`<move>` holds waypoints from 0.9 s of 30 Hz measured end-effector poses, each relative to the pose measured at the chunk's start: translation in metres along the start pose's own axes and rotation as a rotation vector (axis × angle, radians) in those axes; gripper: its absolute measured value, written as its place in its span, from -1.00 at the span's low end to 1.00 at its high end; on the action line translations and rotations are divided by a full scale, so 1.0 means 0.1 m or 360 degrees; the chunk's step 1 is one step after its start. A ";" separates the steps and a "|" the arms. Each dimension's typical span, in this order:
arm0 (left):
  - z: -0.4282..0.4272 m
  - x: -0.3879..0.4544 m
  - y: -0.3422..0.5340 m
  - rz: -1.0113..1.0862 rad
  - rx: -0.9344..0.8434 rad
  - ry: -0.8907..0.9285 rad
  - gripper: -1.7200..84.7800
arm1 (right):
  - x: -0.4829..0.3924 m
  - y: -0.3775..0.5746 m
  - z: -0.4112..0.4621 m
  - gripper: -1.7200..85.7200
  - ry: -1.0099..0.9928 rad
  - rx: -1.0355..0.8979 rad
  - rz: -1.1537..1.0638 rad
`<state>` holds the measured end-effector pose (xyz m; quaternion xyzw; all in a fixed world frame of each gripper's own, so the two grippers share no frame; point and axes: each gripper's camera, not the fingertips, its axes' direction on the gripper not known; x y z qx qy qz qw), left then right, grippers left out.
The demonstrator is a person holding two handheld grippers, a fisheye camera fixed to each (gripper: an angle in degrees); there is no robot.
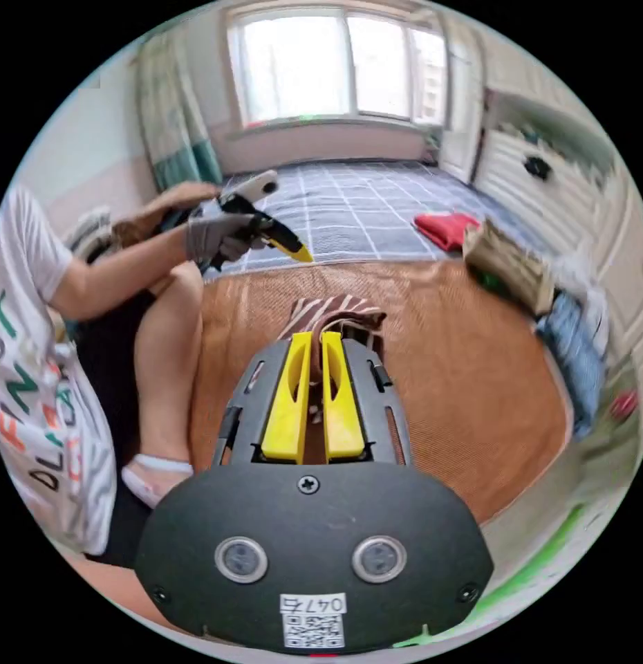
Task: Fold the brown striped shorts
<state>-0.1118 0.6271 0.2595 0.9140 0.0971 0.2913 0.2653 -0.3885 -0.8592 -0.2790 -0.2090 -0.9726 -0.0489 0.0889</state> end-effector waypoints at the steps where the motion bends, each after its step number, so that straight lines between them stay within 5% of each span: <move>1: 0.01 0.05 -0.03 0.0049 -0.0001 0.0044 -0.98 | -0.05 -0.06 -0.03 -0.97 0.0053 -0.0026 -0.0094; 4: 0.12 0.20 -0.15 0.0175 -0.0014 0.0221 -0.98 | 0.01 -0.13 0.01 -0.96 0.0206 -0.0180 -0.0274; 8: 0.52 0.27 -0.37 0.0166 -0.0193 0.0168 -0.98 | 0.94 0.45 0.45 -0.84 0.0041 -0.0397 0.0382; 14: 0.75 0.16 -0.56 0.0035 -0.0361 -0.0103 -0.98 | 1.42 1.58 0.23 -0.66 -0.0348 0.0161 0.1199; 19: 0.67 0.06 -0.66 -0.0027 -0.0419 -0.0108 -0.98 | 1.66 1.90 0.62 -0.65 -0.0635 0.0191 0.1362; 27: 0.10 0.12 -0.65 -0.0081 -0.0432 -0.0057 -0.98 | 2.09 2.12 0.93 -0.89 -0.1143 0.0240 0.1645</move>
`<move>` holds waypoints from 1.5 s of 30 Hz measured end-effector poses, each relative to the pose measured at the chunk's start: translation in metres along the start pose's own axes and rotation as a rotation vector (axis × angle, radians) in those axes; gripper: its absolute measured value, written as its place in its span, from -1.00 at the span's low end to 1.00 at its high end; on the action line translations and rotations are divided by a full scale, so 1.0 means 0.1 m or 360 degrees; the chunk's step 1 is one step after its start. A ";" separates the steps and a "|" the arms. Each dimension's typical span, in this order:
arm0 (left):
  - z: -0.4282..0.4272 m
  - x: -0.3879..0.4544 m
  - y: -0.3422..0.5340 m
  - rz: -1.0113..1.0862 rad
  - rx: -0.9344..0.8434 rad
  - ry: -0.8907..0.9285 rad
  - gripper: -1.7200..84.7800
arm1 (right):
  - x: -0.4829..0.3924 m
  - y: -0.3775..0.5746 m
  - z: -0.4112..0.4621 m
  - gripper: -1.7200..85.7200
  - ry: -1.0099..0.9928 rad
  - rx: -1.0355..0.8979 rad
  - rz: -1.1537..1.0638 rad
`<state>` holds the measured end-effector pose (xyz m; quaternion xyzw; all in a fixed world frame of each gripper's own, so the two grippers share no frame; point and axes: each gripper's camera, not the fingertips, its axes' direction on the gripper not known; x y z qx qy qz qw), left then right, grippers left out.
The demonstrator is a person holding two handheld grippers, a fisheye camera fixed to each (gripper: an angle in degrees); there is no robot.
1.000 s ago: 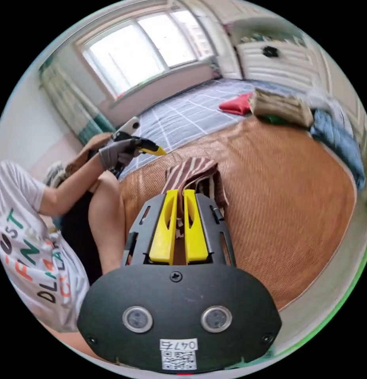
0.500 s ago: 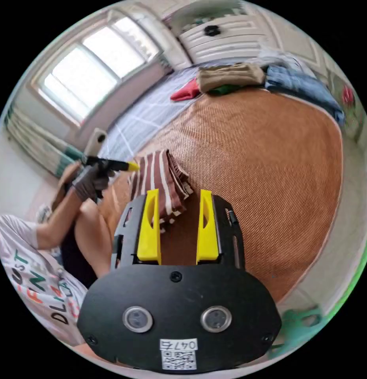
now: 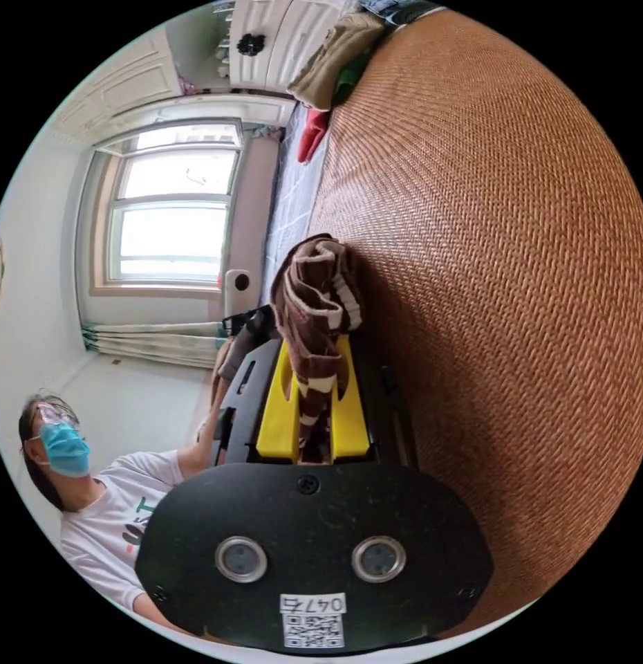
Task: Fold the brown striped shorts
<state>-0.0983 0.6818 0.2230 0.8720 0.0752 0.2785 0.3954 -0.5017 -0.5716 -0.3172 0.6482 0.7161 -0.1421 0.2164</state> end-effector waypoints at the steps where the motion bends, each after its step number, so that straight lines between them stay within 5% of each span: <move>1: -0.07 0.04 0.03 0.0012 0.0016 0.0022 -0.98 | -0.01 0.02 -0.05 -0.89 -0.0024 0.0020 -0.0006; 7: -1.35 1.27 0.68 0.0441 0.0411 0.0093 -0.98 | -0.45 0.25 -0.81 -0.91 -0.0399 0.0206 -0.0170; 12: -2.67 3.02 2.09 0.0911 0.0737 -0.0269 -0.98 | -1.36 0.24 -1.31 -0.91 -0.0516 0.0150 -0.0451; 16: -3.39 3.63 3.51 0.0909 0.0898 -0.0450 -0.98 | -2.09 0.17 -1.27 -0.91 -0.0529 0.0000 -0.0644; 23: -4.53 3.83 6.64 0.0719 0.1552 -0.0861 -0.98 | -3.62 -0.01 0.08 -0.92 -0.0769 -0.0590 -0.0902; 30: -4.25 4.38 8.70 0.0390 0.2093 -0.1572 -0.98 | -5.11 0.11 1.86 -0.93 -0.0917 -0.1089 -0.1027; 35: -4.07 4.65 9.03 0.0191 0.2164 -0.1891 -0.98 | -5.07 0.00 2.85 -0.91 -0.1128 -0.1158 -0.0566; 40: -4.16 4.06 8.47 0.0058 0.1790 -0.1543 -0.98 | -4.30 -0.04 3.39 -0.79 -0.0489 -0.1000 -0.0354; 45: -3.81 3.57 7.73 0.0202 0.1531 -0.1293 -0.98 | -3.78 -0.12 2.49 -0.79 -0.0675 -0.0754 -0.0340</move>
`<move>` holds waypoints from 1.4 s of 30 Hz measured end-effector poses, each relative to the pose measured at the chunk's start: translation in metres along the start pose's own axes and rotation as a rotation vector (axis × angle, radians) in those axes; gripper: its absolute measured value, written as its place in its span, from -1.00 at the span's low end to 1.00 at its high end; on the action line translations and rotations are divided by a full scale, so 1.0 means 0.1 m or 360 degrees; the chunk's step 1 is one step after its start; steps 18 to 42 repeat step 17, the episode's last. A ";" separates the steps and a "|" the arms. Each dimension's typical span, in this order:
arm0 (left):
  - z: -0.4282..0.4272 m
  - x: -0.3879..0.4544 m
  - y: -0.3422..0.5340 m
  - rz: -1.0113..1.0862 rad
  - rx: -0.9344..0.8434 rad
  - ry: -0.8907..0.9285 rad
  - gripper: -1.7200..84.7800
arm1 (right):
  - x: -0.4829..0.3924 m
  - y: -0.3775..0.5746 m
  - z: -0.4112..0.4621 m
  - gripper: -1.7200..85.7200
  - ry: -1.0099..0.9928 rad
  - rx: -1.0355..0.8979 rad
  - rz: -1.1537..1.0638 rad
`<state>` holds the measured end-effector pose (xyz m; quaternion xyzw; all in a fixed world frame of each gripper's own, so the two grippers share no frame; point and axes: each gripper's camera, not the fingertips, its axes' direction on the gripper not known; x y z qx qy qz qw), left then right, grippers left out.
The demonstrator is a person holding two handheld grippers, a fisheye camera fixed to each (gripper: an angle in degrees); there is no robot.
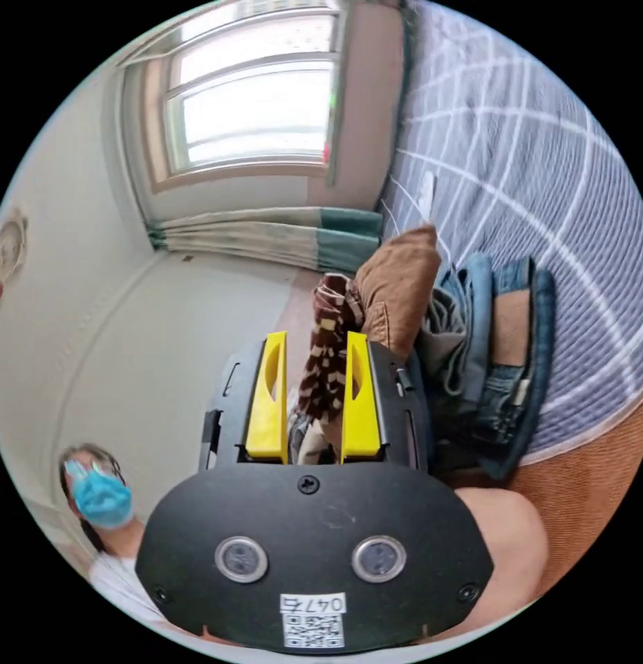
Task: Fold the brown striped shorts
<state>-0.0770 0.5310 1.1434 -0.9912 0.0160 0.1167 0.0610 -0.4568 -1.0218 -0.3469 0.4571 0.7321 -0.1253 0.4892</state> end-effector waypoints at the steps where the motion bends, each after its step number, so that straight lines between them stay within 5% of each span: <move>1: 0.11 0.05 -0.02 0.0030 -0.0013 0.0034 -0.98 | -0.09 0.05 -0.14 -0.80 0.0019 0.0007 -0.0071; 8: 1.60 0.73 -0.52 0.0299 -0.0116 0.0483 -0.98 | -1.28 1.40 -1.81 -0.98 0.0955 0.0167 -0.0862; 17: 3.57 1.49 -1.32 0.0445 -0.0485 0.0701 -0.98 | -1.77 3.15 -2.39 -0.99 0.1778 0.0390 -0.0841; 42: 3.57 1.49 -1.32 0.0445 -0.0485 0.0701 -0.98 | -1.77 3.15 -2.39 -0.99 0.1778 0.0390 -0.0841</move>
